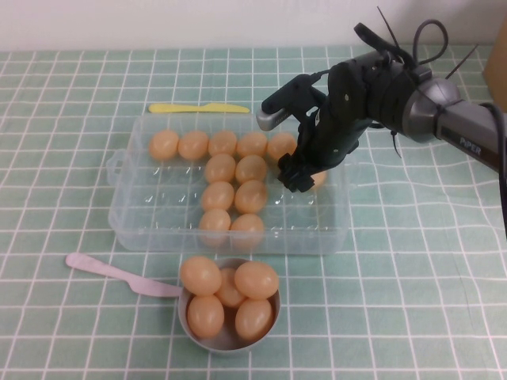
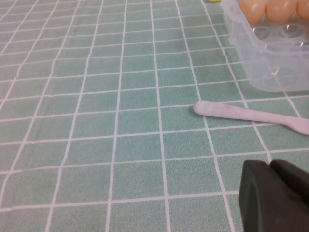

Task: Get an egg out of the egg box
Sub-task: Pick up the egg from the plastic box

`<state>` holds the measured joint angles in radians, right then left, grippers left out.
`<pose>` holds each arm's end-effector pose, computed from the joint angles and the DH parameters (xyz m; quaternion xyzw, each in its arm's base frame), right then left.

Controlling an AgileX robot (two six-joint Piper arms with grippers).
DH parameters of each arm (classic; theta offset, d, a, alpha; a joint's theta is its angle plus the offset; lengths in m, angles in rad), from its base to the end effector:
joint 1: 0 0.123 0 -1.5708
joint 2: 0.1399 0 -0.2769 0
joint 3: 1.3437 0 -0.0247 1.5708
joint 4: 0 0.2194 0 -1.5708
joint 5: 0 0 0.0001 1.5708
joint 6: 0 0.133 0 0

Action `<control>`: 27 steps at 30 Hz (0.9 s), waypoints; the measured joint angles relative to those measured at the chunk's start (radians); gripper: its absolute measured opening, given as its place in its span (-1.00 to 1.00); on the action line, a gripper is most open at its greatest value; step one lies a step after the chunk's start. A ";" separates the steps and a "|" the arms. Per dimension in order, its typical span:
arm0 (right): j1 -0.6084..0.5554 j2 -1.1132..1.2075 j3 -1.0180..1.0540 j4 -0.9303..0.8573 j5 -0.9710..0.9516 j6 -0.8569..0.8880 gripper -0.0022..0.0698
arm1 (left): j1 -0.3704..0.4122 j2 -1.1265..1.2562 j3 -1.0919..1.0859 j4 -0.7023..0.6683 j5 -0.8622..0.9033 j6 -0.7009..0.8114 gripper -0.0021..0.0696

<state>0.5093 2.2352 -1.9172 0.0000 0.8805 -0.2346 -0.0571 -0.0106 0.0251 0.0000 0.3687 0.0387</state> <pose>0.4170 0.2329 0.1697 -0.3539 0.9071 0.0312 0.2256 0.0695 -0.0040 0.1604 0.0385 0.8027 -0.0055 0.5951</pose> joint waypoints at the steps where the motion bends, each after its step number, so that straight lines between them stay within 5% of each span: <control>1: 0.000 0.005 0.000 0.000 -0.002 0.000 0.68 | 0.000 0.000 0.000 0.000 0.000 0.000 -0.95; 10: 0.000 0.017 0.000 -0.030 -0.002 0.013 0.67 | 0.000 0.000 0.000 0.000 0.000 0.000 -0.95; 19: 0.000 0.019 0.000 -0.036 0.004 0.017 0.14 | 0.000 0.000 0.000 0.000 0.000 0.000 -0.95; 27: 0.000 0.010 0.000 -0.037 0.014 0.019 0.10 | 0.000 0.000 0.000 0.000 0.000 0.000 -0.95</control>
<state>0.5093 2.2450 -1.9172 -0.0373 0.8947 -0.2158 -0.0571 -0.0106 0.0251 0.0000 0.3687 0.0387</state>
